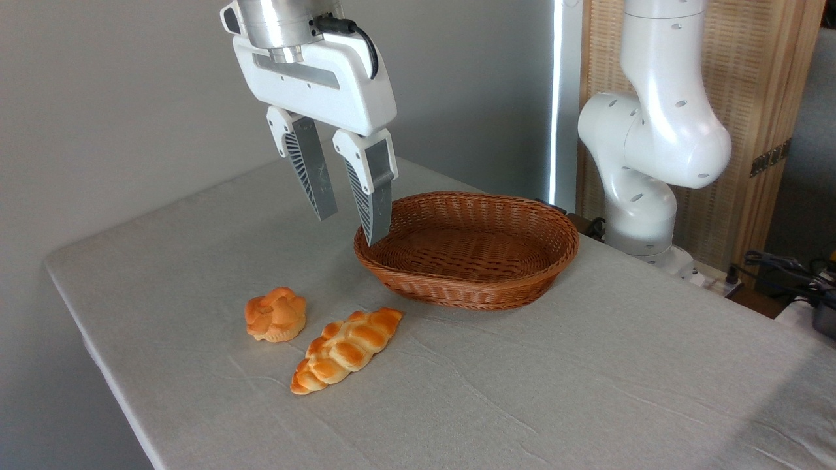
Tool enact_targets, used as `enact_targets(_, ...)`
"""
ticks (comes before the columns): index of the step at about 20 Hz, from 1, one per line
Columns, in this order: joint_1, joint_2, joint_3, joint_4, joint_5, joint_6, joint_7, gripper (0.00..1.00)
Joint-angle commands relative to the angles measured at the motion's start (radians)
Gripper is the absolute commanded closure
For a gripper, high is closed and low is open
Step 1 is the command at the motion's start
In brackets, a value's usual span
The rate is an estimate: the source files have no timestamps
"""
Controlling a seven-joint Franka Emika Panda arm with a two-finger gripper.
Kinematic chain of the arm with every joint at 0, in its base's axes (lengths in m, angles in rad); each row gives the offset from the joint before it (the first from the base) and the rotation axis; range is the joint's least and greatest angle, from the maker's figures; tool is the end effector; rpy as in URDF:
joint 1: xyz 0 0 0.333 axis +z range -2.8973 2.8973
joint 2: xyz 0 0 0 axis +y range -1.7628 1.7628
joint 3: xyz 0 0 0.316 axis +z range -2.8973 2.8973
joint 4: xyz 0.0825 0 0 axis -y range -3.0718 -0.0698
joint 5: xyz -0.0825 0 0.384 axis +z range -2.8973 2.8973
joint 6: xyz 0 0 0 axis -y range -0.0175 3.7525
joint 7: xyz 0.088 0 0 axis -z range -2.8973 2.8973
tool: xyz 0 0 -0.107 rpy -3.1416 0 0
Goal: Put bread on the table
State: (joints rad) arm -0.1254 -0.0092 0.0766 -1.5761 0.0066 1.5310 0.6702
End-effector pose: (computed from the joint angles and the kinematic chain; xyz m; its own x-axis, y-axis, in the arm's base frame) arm 0.5468 -0.0258 0.6236 0.7520 -0.6584 -0.0318 -0.6582 -0.7526 0.0177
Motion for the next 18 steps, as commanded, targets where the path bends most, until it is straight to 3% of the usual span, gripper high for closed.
enact_targets(1, 0.021, 0.011, -0.006, 0.028, 0.016, -0.005, 0.020, 0.00)
enact_targets(10, 0.030, -0.009, -0.021, -0.021, 0.020, 0.098, 0.023, 0.00)
enact_targets(13, 0.035, -0.009, -0.037, -0.022, 0.024, 0.097, 0.022, 0.00)
enact_targets(15, 0.070, -0.011, -0.070, -0.027, 0.024, 0.095, 0.020, 0.00)
enact_targets(18, 0.070, -0.011, -0.072, -0.028, 0.024, 0.087, 0.020, 0.00)
